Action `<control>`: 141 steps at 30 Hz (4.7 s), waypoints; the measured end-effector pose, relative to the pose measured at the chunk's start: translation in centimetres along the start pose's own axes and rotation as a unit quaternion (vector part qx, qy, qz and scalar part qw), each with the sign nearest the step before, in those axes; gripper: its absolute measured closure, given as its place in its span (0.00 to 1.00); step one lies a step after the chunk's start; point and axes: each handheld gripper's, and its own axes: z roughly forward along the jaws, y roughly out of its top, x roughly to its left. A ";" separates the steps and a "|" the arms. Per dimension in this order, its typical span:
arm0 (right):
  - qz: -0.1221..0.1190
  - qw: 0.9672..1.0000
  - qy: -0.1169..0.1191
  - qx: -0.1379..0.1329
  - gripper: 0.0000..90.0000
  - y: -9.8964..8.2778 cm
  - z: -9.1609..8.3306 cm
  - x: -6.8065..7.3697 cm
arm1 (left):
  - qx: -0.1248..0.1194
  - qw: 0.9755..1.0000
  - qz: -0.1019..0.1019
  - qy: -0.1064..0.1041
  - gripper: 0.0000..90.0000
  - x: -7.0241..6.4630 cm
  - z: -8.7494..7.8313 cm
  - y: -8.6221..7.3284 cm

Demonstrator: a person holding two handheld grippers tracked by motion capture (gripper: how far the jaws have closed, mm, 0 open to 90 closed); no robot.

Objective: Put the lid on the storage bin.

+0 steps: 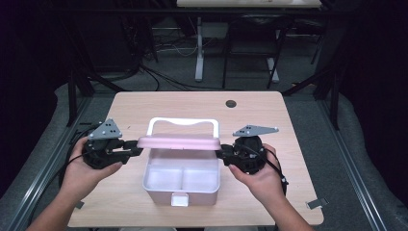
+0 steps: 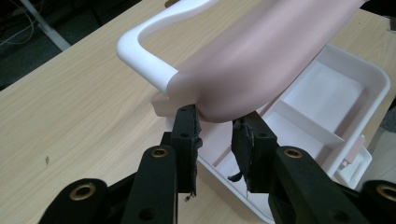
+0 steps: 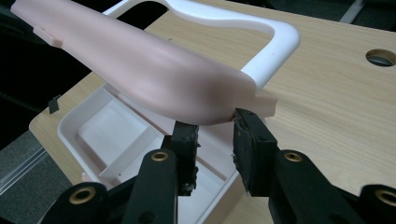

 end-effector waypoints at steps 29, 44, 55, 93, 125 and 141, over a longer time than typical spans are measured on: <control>-0.021 0.999 0.025 0.017 0.79 -4.5 0.1 1.2 | 0.000 0.999 -0.021 -0.037 0.79 -1.7 0.5 -4.5; -0.023 0.999 0.023 0.025 0.79 -6.7 0.4 1.1 | 0.013 0.999 -0.022 -0.043 0.79 -2.4 1.8 -6.4; -0.012 0.999 0.030 0.037 0.79 -7.6 0.5 1.0 | 0.020 0.998 -0.025 -0.044 0.79 -2.6 1.8 -7.3; 0.013 1.000 0.014 0.022 0.72 -7.8 -0.1 -0.9 | 0.001 0.997 -0.079 -0.019 0.64 -0.2 1.2 -8.0; 0.059 0.996 -0.060 -0.011 0.65 -9.8 2.3 -7.0 | -0.019 0.984 -0.175 0.021 0.62 4.6 4.9 -12.5; 0.050 0.994 -0.095 -0.020 0.64 -12.3 3.5 -7.9 | -0.017 0.983 -0.181 0.022 0.63 4.6 6.2 -14.8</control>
